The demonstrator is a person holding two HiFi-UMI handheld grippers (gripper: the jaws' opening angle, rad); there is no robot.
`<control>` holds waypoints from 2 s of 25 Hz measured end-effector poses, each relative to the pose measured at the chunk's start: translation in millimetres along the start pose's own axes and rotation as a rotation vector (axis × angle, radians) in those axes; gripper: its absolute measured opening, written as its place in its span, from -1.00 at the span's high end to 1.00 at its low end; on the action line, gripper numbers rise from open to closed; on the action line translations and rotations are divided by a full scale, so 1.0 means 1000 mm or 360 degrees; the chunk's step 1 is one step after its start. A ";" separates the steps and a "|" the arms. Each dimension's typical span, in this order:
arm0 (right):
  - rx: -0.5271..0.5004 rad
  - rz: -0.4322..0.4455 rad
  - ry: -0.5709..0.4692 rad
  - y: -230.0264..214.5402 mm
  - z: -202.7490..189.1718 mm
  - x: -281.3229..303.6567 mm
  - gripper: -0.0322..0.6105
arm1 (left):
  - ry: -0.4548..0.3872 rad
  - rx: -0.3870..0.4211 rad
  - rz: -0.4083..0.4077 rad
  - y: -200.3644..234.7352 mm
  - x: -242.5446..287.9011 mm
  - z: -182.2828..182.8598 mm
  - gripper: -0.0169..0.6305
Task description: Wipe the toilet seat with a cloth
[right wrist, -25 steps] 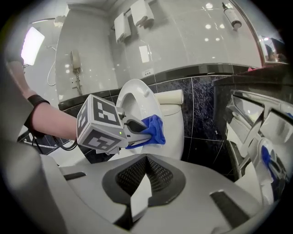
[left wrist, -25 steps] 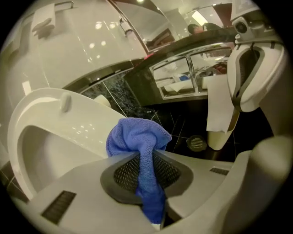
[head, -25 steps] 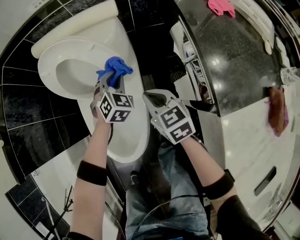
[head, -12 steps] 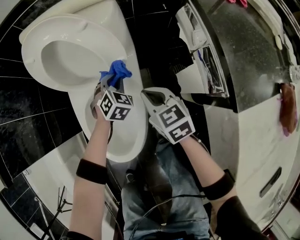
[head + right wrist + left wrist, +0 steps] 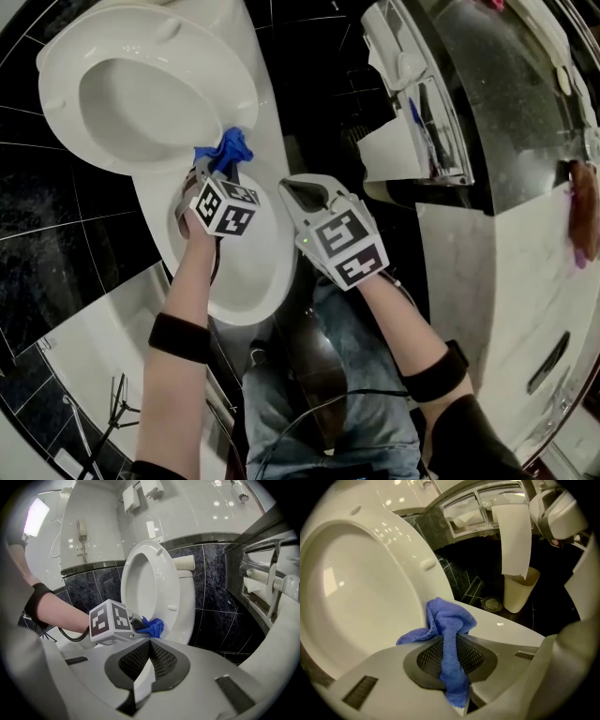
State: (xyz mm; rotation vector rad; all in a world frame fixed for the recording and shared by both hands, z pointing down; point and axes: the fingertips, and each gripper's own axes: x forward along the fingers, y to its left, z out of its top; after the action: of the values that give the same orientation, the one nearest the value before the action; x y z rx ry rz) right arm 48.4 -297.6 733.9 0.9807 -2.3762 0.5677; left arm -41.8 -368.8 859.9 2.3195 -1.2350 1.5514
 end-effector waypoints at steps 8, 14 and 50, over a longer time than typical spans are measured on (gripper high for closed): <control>-0.0003 -0.0002 0.0000 0.012 0.006 -0.009 0.85 | -0.0076 -0.0059 -0.0026 0.007 -0.025 0.005 0.74; 0.0034 -0.0007 -0.0008 0.030 0.050 -0.050 0.85 | -0.0212 -0.0191 -0.0046 0.009 -0.103 0.055 0.74; -0.0106 0.0225 -0.0019 0.033 0.226 -0.063 0.85 | -0.0342 -0.0822 0.0548 0.274 -0.229 0.132 0.73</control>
State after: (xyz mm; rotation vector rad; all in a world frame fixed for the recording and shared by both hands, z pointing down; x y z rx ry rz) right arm -2.6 -366.6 512.6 0.7939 -2.4725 0.5316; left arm -162.0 -485.2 517.8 2.0392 -1.8987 0.8999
